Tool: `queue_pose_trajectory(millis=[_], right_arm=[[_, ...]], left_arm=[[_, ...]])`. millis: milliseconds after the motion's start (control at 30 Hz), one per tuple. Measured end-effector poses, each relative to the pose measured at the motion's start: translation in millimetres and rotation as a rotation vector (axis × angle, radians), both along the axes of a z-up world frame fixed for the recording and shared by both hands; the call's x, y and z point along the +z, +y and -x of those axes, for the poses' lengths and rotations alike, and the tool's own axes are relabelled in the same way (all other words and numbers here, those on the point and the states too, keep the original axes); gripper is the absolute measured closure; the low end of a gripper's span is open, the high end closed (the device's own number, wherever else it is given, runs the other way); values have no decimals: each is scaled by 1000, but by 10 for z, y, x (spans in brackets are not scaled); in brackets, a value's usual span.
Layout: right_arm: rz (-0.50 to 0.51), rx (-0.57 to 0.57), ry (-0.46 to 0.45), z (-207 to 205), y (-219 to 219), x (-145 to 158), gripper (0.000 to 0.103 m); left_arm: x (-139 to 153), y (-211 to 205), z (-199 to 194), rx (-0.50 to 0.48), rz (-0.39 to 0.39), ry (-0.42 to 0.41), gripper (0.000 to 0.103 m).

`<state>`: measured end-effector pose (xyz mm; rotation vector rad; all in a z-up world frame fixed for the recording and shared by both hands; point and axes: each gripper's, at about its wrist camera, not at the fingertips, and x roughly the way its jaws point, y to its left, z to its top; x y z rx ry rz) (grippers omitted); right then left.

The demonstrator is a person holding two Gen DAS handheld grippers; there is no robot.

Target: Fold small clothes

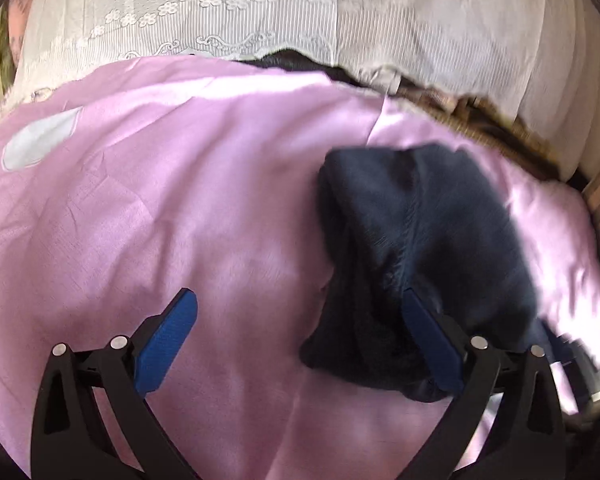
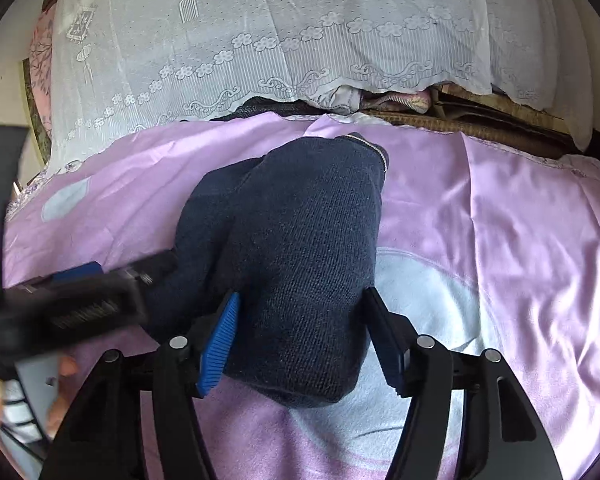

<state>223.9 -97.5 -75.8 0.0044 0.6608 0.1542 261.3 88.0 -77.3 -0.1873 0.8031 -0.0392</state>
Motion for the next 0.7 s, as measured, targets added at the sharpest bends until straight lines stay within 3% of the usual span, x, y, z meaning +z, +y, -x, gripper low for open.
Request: queue_pose_trajectory(millis=[200, 300, 333, 400, 467, 600, 700], right_arm=[[-49, 58, 43, 43, -94, -38, 31], [-134, 69, 48, 47, -279, 11, 34], [-199, 55, 28, 51, -389, 54, 40], [-229, 40, -14, 27, -479, 165, 50], [-214, 37, -56, -13, -478, 290, 70], [-208, 35, -106, -285, -478, 510, 71], [-278, 62, -60, -635, -503, 496, 70]], left_arm=[[-113, 189, -32, 6, 87, 38, 4], [-13, 242, 31, 36, 88, 13, 5], [32, 255, 47, 33, 104, -5, 5], [151, 290, 68, 11, 163, -43, 5], [276, 266, 45, -19, 191, -63, 5], [341, 50, -103, -87, 159, -66, 5], [238, -93, -281, -107, 101, -38, 5]])
